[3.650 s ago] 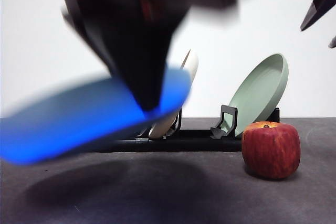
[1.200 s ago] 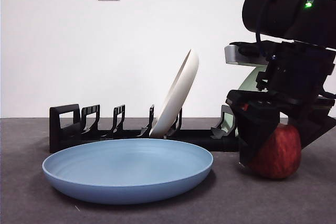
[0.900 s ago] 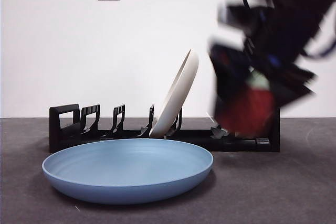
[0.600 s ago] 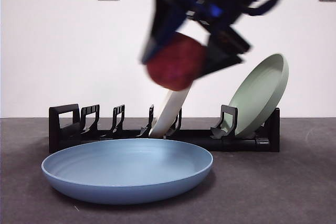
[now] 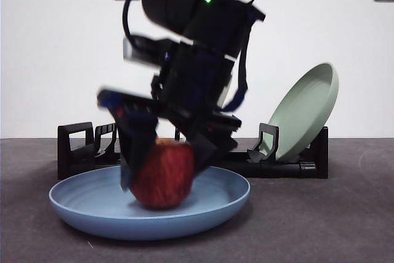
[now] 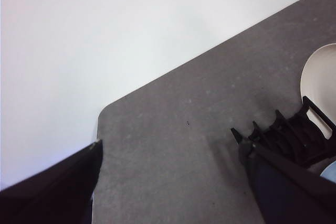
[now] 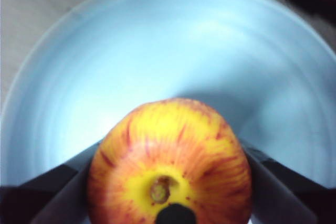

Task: Take the blue plate from the plate rack,put the plate on the table,take the apple from the table,put the apple in the plate

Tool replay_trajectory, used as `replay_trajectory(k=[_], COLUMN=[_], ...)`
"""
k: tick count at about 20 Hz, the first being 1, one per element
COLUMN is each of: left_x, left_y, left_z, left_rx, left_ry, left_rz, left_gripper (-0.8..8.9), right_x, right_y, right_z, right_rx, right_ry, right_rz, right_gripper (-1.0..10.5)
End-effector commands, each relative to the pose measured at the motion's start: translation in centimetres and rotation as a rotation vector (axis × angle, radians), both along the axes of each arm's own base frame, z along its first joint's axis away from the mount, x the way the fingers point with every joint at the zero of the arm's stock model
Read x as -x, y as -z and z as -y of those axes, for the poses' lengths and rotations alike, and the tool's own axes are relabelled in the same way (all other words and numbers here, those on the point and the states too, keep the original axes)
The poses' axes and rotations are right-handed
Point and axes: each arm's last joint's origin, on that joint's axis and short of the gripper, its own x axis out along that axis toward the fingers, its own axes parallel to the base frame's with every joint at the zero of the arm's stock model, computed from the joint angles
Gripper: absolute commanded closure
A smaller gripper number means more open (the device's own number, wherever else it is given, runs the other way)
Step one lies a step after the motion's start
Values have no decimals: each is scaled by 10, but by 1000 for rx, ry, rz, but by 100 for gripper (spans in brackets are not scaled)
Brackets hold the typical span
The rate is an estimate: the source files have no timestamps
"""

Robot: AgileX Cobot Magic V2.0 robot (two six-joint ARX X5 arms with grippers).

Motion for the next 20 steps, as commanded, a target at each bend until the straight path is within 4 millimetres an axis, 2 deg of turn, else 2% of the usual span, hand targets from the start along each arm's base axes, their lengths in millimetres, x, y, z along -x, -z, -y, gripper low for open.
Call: replay_trajectory(k=[1,4,5,8,10,12,14,17,20], left_x=[1,2,2,1,2,1,-1,-7,-15], left_y=[2,3,3,4,4,5,6,8,12], left_z=[-2,-3,-3,-2,-2,0,4,14,29], left_rx=[16,16,16,41,44,50,70,80,65], left_ry=[-20,-27,-27,-24,-24,-6,29,76,159], left_rz=[-8,-21,-21,-28,-29,-44,-74,-113,-161], left_gripper=[377,377,377,377,377,377,377,377,378], right_x=[1,2,2,3,5,11,20,38,57], right_y=[5,5,5,-1,-19,-44,-78,-129,-174], right_z=[-2,-2,-2,0,4,11,24,55,95], right_rx=[29,28,32,26,-8,-53,-111,-196,-294], right_ry=[-39,-42,-39,-38,-38,-38,-32,-13,29], right_rz=[-1,-9,-10,-5,24,63,113,195,291], right_gripper=[883,488,411,407,410,411,411,411,412])
